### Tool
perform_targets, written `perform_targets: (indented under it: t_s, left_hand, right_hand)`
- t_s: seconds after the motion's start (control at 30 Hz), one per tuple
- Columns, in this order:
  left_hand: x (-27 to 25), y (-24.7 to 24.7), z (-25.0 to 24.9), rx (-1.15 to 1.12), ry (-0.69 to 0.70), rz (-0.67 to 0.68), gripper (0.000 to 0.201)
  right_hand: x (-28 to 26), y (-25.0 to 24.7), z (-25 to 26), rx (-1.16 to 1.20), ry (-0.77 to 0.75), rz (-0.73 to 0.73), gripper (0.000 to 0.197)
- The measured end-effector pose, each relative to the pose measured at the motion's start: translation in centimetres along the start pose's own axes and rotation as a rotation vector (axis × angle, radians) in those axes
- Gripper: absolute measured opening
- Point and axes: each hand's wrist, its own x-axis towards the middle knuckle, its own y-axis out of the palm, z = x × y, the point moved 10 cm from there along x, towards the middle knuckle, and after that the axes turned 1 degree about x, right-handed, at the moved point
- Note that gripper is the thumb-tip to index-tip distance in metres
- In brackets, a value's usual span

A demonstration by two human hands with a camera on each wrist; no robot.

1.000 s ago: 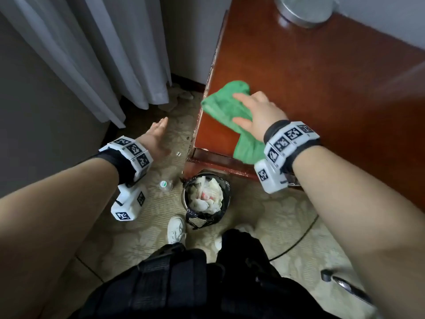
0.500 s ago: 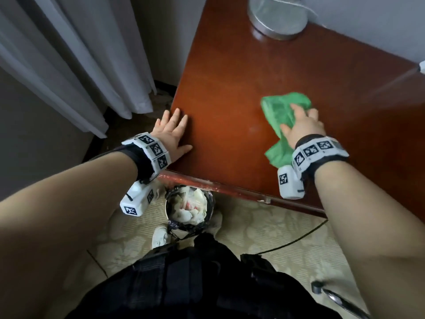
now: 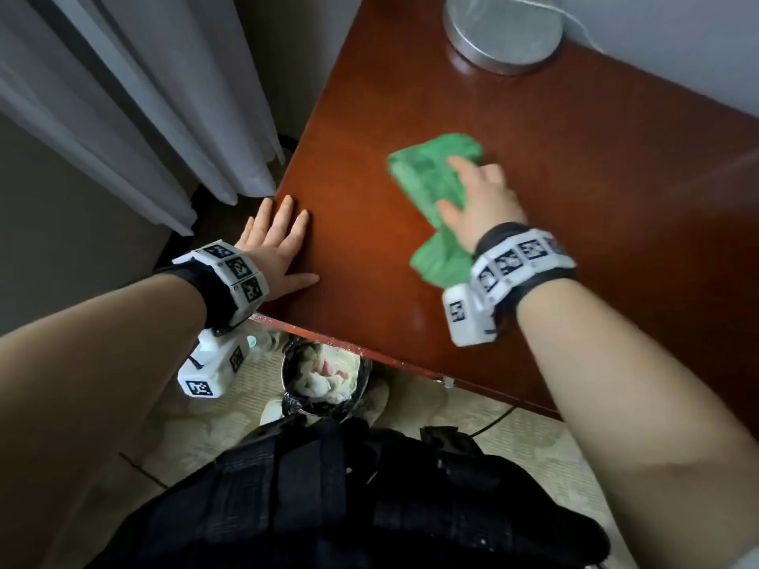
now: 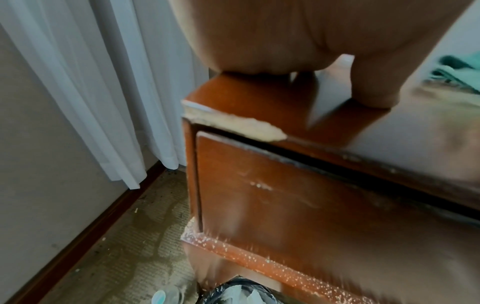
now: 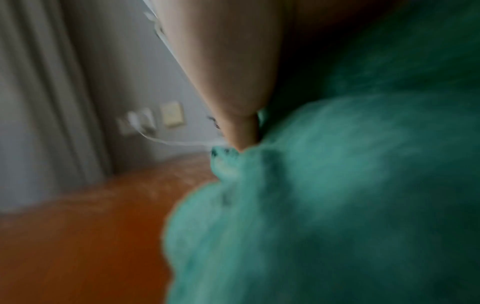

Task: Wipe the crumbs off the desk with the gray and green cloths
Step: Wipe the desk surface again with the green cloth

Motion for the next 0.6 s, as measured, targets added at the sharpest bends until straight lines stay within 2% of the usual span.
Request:
perform_targets:
  t_s: [0.07, 0.13, 0.23, 0.37, 0.47, 0.53, 0.6]
  left_hand:
    - [0.0, 0.0, 0.0, -0.005, -0.005, -0.004, 0.091]
    - [-0.1, 0.0, -0.1, -0.002, -0.009, 0.001, 0.091]
    - [-0.2, -0.1, 0.0, -0.017, -0.014, -0.002, 0.091]
    - [-0.8, -0.6, 0.3, -0.112, -0.045, -0.087, 0.101]
    - [-2.1, -0.5, 2.1, -0.296, -0.18, -0.13, 0.116]
    - [-3.2, 0.6, 3.6, -0.359, -0.245, -0.072, 0.12]
    - [-4.1, 1.4, 4.2, -0.323, -0.24, -0.013, 0.121]
  right_hand:
    - [0.6, -2.3, -7.2, -0.104, 0.265, -0.031, 0.055]
    - [0.1, -1.9, -11.0, -0.149, 0.431, 0.047, 0.055]
    - [0.6, -0.4, -9.5, -0.157, 0.424, 0.074, 0.057]
    - [1.1, 2.4, -0.4, -0.227, 0.125, 0.074, 0.059]
    - [-1.9, 5.5, 8.1, -0.271, -0.207, 0.137, 0.059]
    - [-5.4, 7.7, 12.2, -0.265, -0.493, 0.277, 0.059]
    - [-7.2, 8.4, 12.2, -0.219, -0.634, 0.432, 0.059]
